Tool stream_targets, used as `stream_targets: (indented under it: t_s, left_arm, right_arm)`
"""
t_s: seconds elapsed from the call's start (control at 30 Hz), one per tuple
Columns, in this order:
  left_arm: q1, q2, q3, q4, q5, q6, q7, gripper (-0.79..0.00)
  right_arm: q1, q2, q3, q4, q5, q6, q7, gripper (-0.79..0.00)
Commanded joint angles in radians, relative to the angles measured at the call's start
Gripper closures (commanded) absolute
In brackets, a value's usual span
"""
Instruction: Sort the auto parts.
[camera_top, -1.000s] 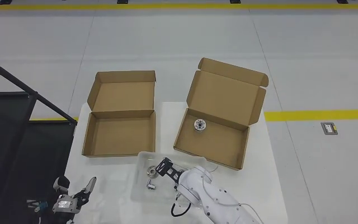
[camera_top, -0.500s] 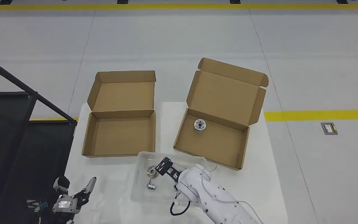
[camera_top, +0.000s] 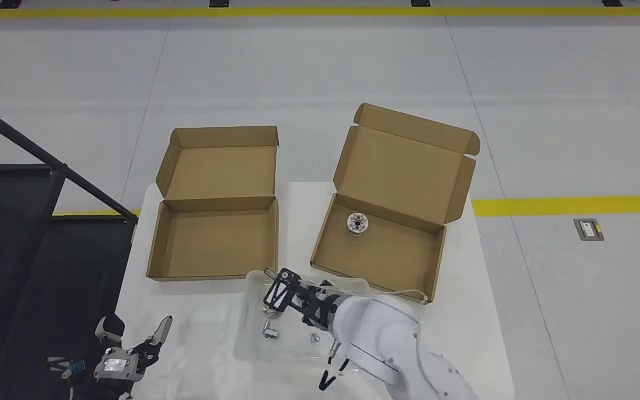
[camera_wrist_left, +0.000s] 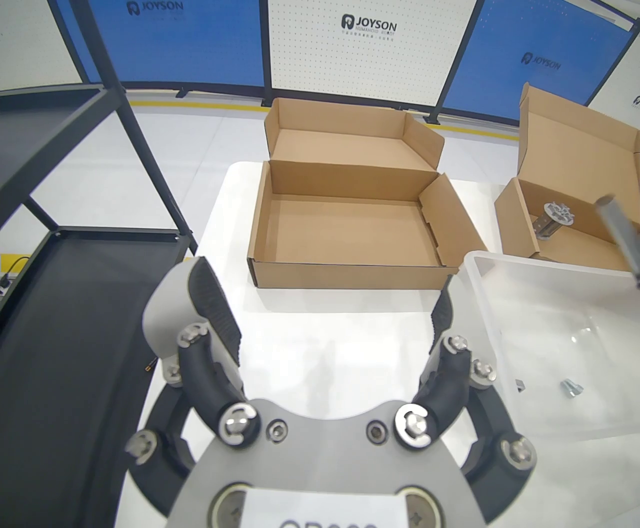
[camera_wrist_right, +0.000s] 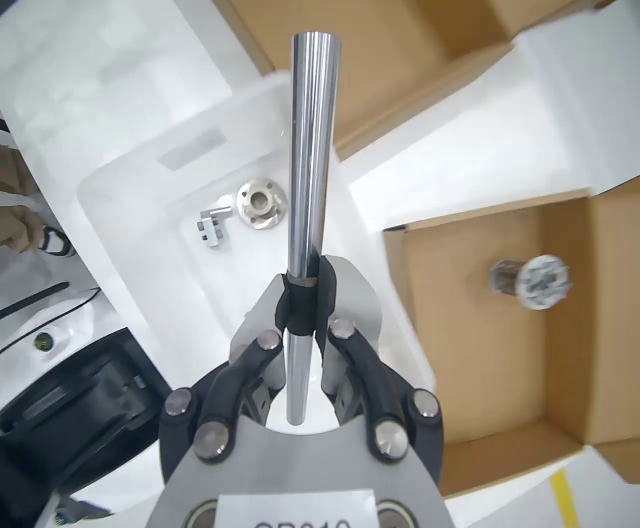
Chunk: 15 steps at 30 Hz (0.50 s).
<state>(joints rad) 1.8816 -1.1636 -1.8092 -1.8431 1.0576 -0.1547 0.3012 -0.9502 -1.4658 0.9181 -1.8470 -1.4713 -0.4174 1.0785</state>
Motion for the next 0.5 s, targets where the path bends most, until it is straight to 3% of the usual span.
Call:
stream_targets:
  t_s: [0.0, 0.13, 0.27, 0.47]
  left_arm:
    - [0.0, 0.0, 0.0, 0.0, 0.0, 0.0, 0.0, -0.785]
    - [0.0, 0.0, 0.0, 0.0, 0.0, 0.0, 0.0, -0.785]
    - [0.0, 0.0, 0.0, 0.0, 0.0, 0.0, 0.0, -0.785]
    - [0.0, 0.0, 0.0, 0.0, 0.0, 0.0, 0.0, -0.785]
  right_arm:
    - [-0.013, 0.014, 0.034, -0.073, -0.084, -0.069, -0.041, 0.0]
    - [-0.002, 0.033, 0.105, -0.064, -0.181, -0.143, -0.148, 0.0]
    - [0.053, 0.042, 0.19, 0.077, -0.206, -0.151, -0.191, 0.0]
    - [0.134, 0.04, 0.274, 0.305, -0.176, -0.027, -0.057, 0.0]
